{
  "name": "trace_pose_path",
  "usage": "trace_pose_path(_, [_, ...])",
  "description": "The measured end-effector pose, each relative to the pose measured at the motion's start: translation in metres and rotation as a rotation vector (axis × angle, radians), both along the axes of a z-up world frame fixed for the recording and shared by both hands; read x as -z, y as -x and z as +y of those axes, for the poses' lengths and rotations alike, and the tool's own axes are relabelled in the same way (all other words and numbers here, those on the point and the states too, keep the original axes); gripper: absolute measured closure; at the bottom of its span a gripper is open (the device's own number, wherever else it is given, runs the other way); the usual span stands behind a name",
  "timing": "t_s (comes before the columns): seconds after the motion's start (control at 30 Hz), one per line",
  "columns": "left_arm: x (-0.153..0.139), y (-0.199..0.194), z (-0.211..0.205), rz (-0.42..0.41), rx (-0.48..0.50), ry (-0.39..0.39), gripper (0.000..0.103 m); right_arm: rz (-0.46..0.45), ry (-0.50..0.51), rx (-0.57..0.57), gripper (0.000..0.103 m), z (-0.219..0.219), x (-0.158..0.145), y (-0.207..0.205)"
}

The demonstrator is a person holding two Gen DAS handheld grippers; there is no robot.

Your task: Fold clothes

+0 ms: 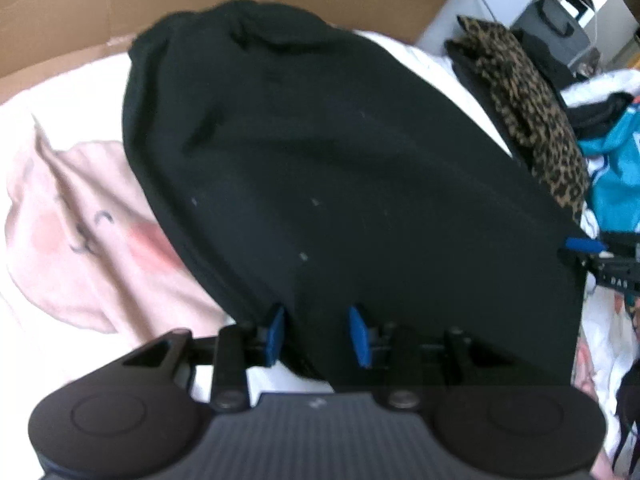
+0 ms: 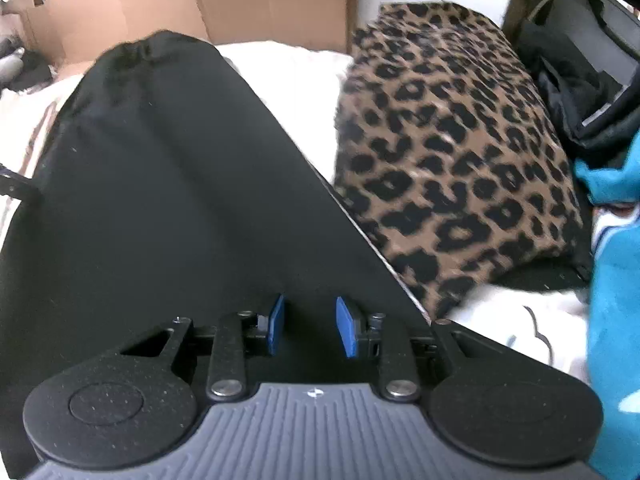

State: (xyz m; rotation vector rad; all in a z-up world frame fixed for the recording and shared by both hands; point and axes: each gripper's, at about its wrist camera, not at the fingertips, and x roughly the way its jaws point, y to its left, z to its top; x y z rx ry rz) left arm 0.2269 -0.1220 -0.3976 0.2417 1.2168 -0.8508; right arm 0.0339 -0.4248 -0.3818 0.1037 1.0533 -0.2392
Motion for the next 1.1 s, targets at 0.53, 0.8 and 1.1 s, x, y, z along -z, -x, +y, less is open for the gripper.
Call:
trace_pose_path(0.53, [-0.029, 0.022, -0.023, -0.048, 0.091, 0.017, 0.07, -0.004, -0.026, -0.171, 0.069, 0.031, -0.027, -0.01])
trace_pose_path(0.8, [-0.02, 0.033, -0.067, -0.097, 0.179, 0.009, 0.07, -0.007, -0.063, -0.316, 0.069, 0.085, -0.012, -0.048])
trace_pose_path(1.1, [-0.033, 0.045, -0.075, -0.149, 0.205, 0.003, 0.07, -0.007, -0.081, -0.258, 0.069, 0.073, -0.008, -0.037])
